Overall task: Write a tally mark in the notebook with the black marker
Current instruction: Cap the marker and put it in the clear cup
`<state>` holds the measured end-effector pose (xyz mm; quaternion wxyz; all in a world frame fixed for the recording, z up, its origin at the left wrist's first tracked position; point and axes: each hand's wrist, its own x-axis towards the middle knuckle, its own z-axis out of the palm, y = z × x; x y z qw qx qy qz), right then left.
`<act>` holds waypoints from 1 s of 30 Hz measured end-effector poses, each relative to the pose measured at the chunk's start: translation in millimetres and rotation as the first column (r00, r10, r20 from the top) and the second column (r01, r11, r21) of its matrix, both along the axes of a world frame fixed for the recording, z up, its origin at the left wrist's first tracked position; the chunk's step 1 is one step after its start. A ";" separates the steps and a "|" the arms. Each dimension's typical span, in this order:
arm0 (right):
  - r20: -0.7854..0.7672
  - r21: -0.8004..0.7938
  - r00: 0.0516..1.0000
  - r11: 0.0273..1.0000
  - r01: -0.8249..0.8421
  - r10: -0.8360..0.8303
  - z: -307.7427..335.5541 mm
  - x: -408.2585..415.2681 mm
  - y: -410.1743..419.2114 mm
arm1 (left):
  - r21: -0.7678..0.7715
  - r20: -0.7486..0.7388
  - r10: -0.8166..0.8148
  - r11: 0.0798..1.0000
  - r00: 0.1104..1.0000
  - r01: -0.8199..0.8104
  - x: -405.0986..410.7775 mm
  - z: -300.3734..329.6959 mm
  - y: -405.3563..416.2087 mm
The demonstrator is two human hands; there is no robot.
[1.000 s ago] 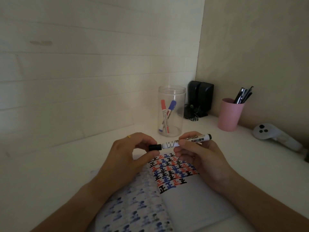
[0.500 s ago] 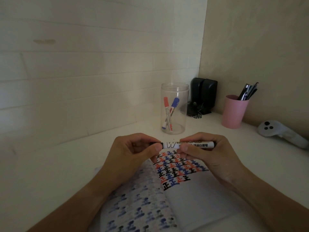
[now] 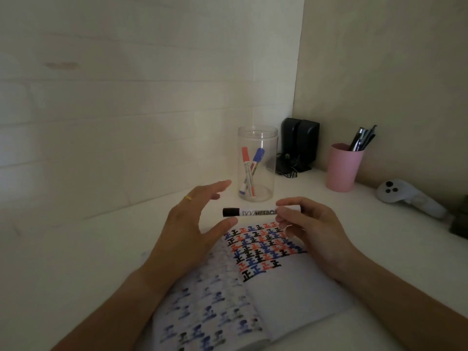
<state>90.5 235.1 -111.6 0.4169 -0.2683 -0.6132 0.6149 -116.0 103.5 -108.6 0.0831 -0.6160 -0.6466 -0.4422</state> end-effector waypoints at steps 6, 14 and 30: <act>-0.129 0.407 0.936 0.843 0.352 -0.328 58.9 -5.3 -0.7 | -0.008 -0.166 0.203 0.978 0.965 -0.207 -14.7 1.4 -4.6; 0.024 0.739 0.751 0.518 0.431 -0.659 154.3 -70.3 52.4 | -0.013 -0.224 0.226 0.972 0.948 -0.235 -14.4 0.8 -5.8; 0.412 0.694 0.600 0.663 0.281 -0.686 149.6 -97.5 73.8 | -0.059 -0.332 0.223 0.965 0.917 -0.256 -5.0 7.8 -12.5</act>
